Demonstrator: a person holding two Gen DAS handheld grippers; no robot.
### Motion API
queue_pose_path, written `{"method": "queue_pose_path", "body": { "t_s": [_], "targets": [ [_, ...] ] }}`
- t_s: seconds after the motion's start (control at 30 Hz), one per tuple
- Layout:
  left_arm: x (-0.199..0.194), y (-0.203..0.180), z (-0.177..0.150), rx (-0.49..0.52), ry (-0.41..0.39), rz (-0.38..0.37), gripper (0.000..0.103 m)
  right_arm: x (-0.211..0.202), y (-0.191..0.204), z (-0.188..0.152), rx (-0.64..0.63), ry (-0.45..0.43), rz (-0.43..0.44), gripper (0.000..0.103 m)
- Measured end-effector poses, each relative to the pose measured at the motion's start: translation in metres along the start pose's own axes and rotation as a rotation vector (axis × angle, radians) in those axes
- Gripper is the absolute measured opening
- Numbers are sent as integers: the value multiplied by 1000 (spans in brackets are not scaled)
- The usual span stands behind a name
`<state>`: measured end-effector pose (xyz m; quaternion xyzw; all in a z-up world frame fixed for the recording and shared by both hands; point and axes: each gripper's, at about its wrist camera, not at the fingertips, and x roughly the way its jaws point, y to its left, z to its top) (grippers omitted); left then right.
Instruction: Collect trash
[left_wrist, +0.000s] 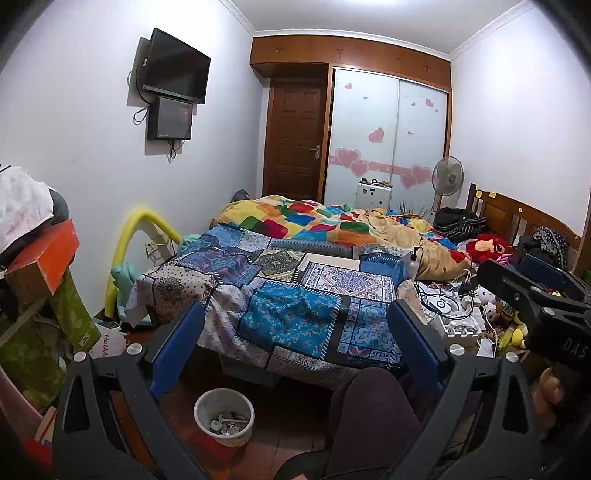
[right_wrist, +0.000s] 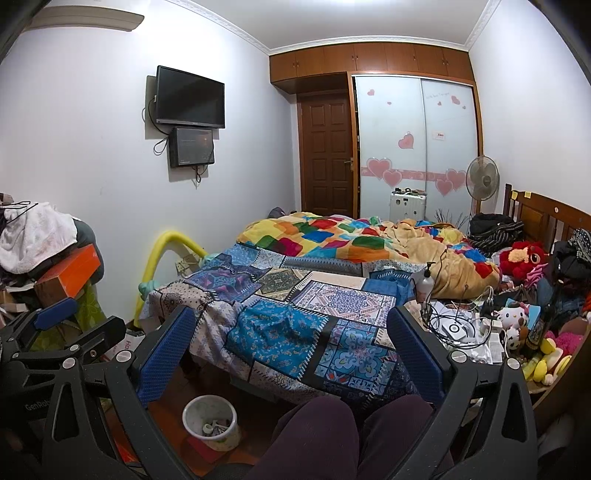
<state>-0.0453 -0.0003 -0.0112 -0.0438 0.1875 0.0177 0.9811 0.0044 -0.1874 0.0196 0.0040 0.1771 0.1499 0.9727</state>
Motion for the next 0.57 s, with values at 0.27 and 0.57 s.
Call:
{"method": "queue_pose_path", "body": {
  "t_s": [0.27, 0.57],
  "targets": [
    [0, -1, 2, 5, -2, -12, 100, 0, -1, 0, -1, 0, 0, 103],
    [0, -1, 3, -2, 0, -26, 100, 2, 2, -1, -1, 7, 6, 103]
  ]
}}
